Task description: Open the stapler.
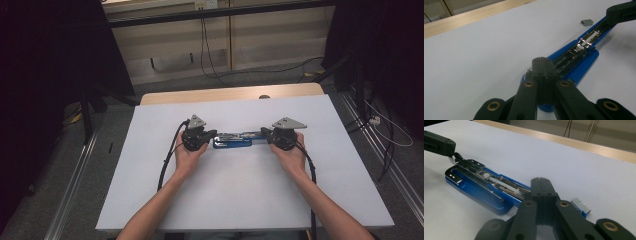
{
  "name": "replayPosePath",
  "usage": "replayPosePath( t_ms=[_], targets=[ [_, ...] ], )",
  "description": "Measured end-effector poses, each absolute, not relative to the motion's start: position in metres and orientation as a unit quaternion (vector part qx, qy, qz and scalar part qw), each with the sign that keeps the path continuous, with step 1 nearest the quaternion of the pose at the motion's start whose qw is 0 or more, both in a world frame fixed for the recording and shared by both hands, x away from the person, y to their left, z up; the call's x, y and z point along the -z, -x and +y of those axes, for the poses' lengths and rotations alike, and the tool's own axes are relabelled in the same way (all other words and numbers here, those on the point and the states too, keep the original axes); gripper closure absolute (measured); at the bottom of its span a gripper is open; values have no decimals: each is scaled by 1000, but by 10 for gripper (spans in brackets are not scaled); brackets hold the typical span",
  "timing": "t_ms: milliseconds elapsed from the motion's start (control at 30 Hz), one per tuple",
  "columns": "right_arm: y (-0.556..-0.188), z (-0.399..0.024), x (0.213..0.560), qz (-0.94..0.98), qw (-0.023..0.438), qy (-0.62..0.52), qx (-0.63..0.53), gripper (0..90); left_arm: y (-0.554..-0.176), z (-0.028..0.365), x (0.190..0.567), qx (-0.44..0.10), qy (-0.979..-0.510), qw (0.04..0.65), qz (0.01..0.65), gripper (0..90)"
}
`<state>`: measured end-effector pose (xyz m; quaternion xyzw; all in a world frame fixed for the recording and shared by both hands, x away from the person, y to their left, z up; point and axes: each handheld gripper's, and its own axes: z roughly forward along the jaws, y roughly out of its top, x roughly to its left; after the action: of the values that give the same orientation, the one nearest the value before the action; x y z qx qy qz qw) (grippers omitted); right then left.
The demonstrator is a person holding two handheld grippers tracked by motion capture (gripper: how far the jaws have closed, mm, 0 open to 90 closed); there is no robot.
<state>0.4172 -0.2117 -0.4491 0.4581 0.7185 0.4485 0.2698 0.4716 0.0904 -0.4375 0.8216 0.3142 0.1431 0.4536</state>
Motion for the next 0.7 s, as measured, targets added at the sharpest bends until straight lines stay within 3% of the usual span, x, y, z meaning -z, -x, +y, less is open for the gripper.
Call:
replayPosePath(
  t_ms=[433, 700],
  targets=[
    [-417, -214, 447, 713, 261, -455, -465, 877, -473, 93, 437, -125, -814, 465, 325, 898],
    [-416, -215, 447, 710, 256, -457, -471, 827, -470, 93, 432, -125, -809, 474, 324, 810]
  ],
)
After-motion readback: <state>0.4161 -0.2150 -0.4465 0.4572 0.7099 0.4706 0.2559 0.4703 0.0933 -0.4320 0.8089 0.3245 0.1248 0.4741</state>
